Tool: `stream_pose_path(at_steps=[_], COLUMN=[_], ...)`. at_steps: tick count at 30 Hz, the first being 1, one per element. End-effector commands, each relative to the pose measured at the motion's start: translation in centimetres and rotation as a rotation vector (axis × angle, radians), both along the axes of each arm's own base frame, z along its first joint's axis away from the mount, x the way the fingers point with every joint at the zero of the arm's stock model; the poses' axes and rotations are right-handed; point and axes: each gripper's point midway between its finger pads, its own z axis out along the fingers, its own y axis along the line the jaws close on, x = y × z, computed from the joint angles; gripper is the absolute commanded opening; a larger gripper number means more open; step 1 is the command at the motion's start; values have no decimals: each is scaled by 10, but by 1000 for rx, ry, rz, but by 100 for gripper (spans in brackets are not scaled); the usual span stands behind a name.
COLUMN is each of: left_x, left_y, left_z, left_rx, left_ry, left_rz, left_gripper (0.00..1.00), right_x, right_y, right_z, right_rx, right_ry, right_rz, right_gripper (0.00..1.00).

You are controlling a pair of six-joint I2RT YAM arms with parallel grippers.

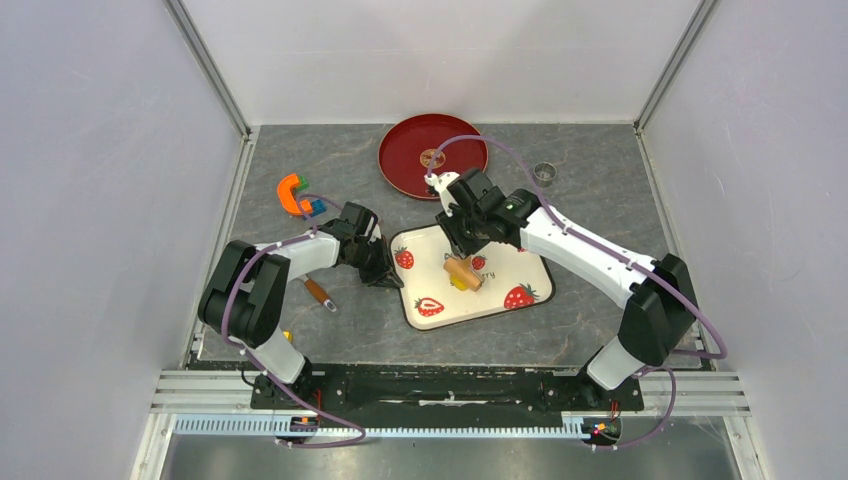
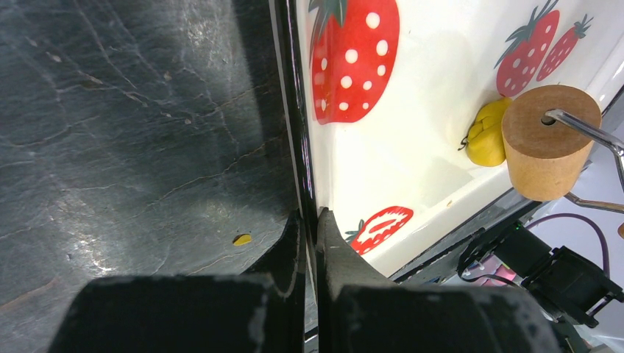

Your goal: Roll out the dumpling wrappers from the dough

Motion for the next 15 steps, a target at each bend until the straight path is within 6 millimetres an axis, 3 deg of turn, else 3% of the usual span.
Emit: stream_pose_path(at_steps=[1,15], left_x=[-13,-13], left_y=[17,16], left_z=[-15,-15], left_rx=[84,81], left_ry=[11,15], left_rz=[-58,-59], left_gripper=[2,2], right_x=[-47,-62], right_y=[-7,-7], right_z=[-39,-32], right_rx=[-87,-104], right_ry=[236,320], right_rz=[58,133], right_gripper=[0,0])
